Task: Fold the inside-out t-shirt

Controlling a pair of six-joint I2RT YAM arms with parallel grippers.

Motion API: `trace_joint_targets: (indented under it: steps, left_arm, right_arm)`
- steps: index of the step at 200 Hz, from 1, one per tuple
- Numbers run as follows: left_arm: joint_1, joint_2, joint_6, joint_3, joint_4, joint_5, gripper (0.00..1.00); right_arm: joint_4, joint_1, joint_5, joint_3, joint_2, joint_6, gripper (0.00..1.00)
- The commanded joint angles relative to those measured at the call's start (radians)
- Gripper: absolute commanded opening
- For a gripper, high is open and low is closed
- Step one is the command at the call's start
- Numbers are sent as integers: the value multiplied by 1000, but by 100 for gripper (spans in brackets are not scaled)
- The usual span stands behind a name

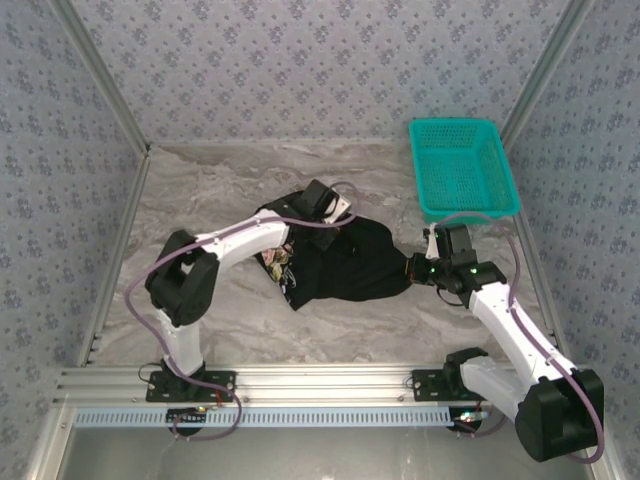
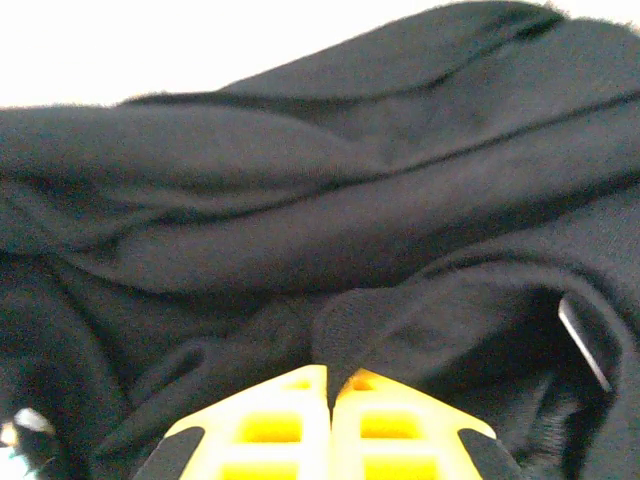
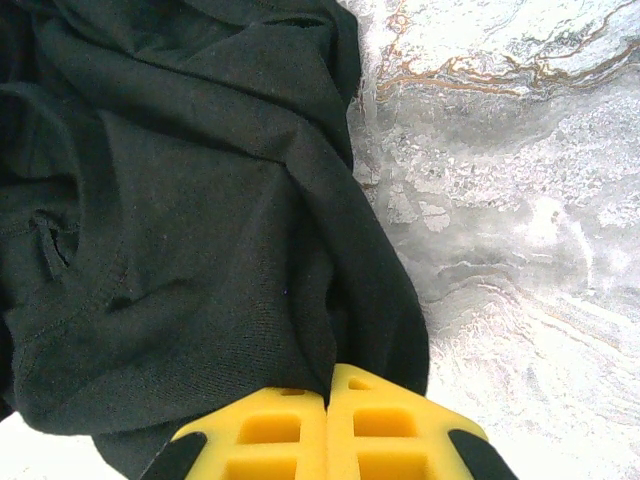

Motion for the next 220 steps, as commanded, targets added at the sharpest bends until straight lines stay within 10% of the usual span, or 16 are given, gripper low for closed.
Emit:
trace_joint_targets:
  steps: [1, 78, 183, 220]
  left_arm:
    - [51, -185, -71, -35, 115, 106, 0]
    - [213, -407, -254, -99, 299, 401, 2]
    - [228, -285, -332, 29, 143, 370, 0]
    - [174, -237, -337, 133, 162, 456, 0]
  right_arm:
    - [2, 7, -18, -2, -20, -16, 0]
    - [39, 34, -31, 24, -70, -35, 0]
    - [-152, -21, 191, 234, 85, -111, 0]
    - [-95, 56, 301, 235, 60, -136, 50]
